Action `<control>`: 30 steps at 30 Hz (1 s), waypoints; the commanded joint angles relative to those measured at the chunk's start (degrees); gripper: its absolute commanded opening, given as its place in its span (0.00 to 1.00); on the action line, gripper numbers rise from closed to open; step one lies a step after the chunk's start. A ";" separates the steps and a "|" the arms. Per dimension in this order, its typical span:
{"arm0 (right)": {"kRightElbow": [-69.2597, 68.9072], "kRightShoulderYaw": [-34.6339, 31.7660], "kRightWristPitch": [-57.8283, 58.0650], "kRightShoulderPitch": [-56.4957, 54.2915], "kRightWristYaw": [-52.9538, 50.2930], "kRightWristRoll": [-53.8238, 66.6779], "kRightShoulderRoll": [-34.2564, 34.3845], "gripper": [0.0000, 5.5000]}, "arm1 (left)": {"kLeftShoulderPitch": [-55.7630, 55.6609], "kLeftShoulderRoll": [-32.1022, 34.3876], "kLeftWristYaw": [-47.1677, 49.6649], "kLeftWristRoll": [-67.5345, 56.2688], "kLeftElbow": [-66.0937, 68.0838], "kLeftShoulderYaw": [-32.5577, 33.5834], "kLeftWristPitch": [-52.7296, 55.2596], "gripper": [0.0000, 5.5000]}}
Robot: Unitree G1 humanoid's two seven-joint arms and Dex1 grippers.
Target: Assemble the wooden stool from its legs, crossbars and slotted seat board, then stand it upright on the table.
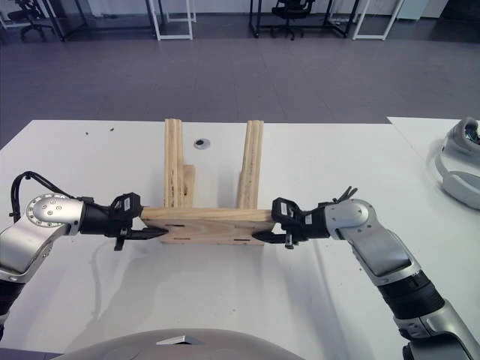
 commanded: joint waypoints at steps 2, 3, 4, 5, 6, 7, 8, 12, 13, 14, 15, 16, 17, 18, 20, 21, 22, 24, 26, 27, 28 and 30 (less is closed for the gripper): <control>1.28 -1.82 -1.27 -5.11 2.15 2.66 1.64 0.28 | -3.70 -2.11 -2.56 -3.74 0.46 0.60 -0.89 0.30; 0.26 -3.54 1.02 -7.21 3.25 6.10 2.04 0.28 | -5.36 -2.40 -3.87 -7.04 -0.48 2.08 0.74 0.30; -1.36 -5.86 5.30 -10.31 5.04 11.20 1.67 0.28 | -8.41 -2.14 -5.57 -12.47 -1.53 4.60 4.81 0.29; -2.71 -8.65 12.58 -15.40 7.97 18.79 -0.08 0.28 | -13.45 -0.38 -8.28 -19.76 -1.81 7.91 11.16 0.29; -3.47 -10.72 18.63 -19.40 10.21 24.62 -1.62 0.28 | -17.49 1.05 -10.28 -25.07 -1.62 10.37 16.31 0.29; -3.17 -12.44 25.27 -23.88 12.07 30.54 -3.15 0.28 | -21.49 2.55 -11.80 -29.71 -0.77 12.49 21.57 0.29; -0.24 -14.15 35.50 -31.51 14.31 38.62 -5.31 0.28 | -27.74 4.13 -13.08 -35.56 2.18 14.49 29.20 0.29; 18.72 -5.38 69.17 -64.07 25.99 61.18 -14.40 0.27 | -52.15 9.27 -14.27 -56.97 19.51 16.94 65.71 0.27; 21.22 1.28 70.58 -68.13 26.76 68.20 -17.61 0.26 | -55.14 12.26 -13.88 -63.16 22.99 13.00 69.31 0.26; 24.16 8.58 70.58 -71.65 26.92 74.98 -19.81 0.24 | -57.04 15.39 -13.41 -69.75 25.81 7.84 70.59 0.25; 26.00 15.70 70.58 -73.63 26.90 81.72 -21.88 0.24 | -58.05 18.37 -12.60 -76.98 28.38 2.01 70.79 0.24; 24.06 19.48 70.58 -70.00 26.04 87.04 -24.68 0.24 | -55.76 19.99 -11.62 -82.48 29.15 -2.15 70.79 0.24; 22.20 22.75 70.58 -65.63 24.54 91.82 -26.95 0.24 | -51.83 21.77 -10.61 -87.15 28.34 -5.07 70.79 0.24; 20.19 25.16 70.58 -60.88 23.19 94.83 -28.72 0.24 | -47.44 23.73 -10.07 -90.84 26.82 -7.54 70.78 0.24; 20.10 28.92 70.58 -55.99 20.60 96.96 -29.15 0.24 | -42.95 25.40 -8.44 -94.69 26.82 -11.43 70.78 0.24; 23.02 30.33 70.58 -54.43 18.09 97.03 -27.16 0.24 | -42.51 22.80 -6.72 -92.91 30.26 -11.93 70.78 0.24; 26.43 30.92 70.58 -52.63 14.68 97.03 -24.90 0.24 | -42.18 19.26 -4.04 -90.31 34.47 -11.50 70.78 0.24; 34.74 29.78 70.54 -46.88 6.06 95.48 -20.40 0.24 | -38.65 11.33 4.34 -80.23 40.18 -6.44 70.69 0.24; 38.95 28.10 69.60 -41.66 -0.37 95.07 -19.46 0.35 | -33.66 8.96 12.21 -76.64 41.69 -2.65 68.45 0.34; 39.84 27.40 68.88 -39.96 -3.23 95.84 -19.64 0.39 | -31.99 8.82 14.95 -76.87 42.14 -1.09 67.83 0.38; 40.16 25.80 68.04 -37.90 -6.20 96.48 -20.02 0.42 | -30.70 8.48 17.75 -77.40 42.69 1.08 67.46 0.40; 40.81 20.86 66.28 -33.10 -11.28 97.05 -20.71 0.50 | -28.97 7.74 22.47 -77.99 43.44 5.54 67.47 0.47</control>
